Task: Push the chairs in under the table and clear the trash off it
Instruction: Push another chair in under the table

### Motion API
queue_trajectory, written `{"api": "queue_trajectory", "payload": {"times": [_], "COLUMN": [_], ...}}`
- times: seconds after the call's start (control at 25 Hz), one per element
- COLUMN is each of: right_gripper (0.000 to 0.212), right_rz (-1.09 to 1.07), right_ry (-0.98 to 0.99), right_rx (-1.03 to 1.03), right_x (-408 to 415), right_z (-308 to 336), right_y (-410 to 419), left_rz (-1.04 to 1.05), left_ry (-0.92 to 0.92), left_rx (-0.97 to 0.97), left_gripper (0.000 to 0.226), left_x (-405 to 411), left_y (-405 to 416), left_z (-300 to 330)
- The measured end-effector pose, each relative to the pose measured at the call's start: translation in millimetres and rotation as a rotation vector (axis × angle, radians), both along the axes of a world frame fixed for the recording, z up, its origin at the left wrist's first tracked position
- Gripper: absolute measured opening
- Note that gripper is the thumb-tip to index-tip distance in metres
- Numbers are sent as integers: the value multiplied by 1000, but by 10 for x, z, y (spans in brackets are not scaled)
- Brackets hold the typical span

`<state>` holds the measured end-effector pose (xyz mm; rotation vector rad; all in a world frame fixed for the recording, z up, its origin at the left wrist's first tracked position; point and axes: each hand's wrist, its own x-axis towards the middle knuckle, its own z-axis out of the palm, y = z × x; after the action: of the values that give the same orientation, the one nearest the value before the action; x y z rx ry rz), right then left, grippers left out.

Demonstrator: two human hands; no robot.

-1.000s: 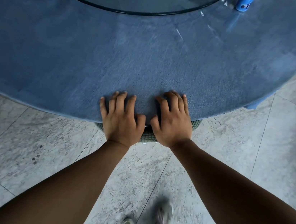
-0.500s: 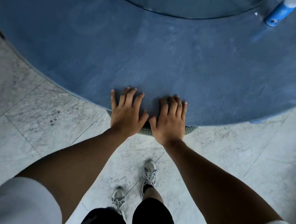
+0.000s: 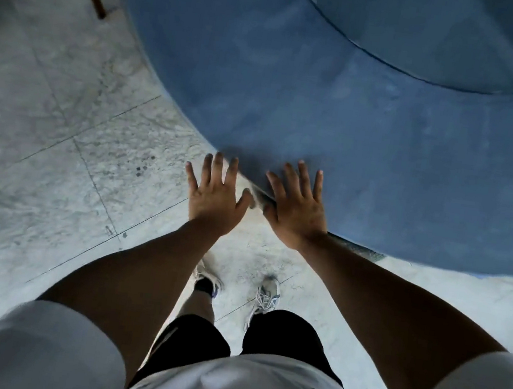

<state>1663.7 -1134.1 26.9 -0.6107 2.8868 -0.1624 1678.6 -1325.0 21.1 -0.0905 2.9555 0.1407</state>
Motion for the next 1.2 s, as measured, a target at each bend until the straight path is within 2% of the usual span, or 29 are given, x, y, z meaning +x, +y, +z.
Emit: {"api": "queue_trajectory", "payload": {"times": [0.32, 0.36, 0.48, 0.72, 0.96, 1.2], "right_gripper": [79, 79, 78, 81, 85, 78], "right_rz": [95, 127, 165, 289, 352, 351], "right_ry": [-68, -56, -64, -76, -69, -89], "right_rx": [92, 87, 59, 63, 57, 11], "right_x": [-378, -401, -469, -820, -1469, -2569], "right_z": [269, 317, 372, 475, 490, 514], "right_y": [-1508, -1947, -2488, -3852, -4769, -5755], "left_rz": [300, 345, 394, 551, 624, 667], "left_ry": [-53, -45, -58, -14, -24, -21], "left_rx": [62, 63, 70, 69, 65, 17], "left_gripper": [81, 79, 76, 84, 82, 85], "left_x": [382, 455, 514, 423, -100, -1143], "left_y": [-1831, -2215, -2672, -3809, -4640, -5628], "left_z": [221, 279, 342, 478, 520, 622]}}
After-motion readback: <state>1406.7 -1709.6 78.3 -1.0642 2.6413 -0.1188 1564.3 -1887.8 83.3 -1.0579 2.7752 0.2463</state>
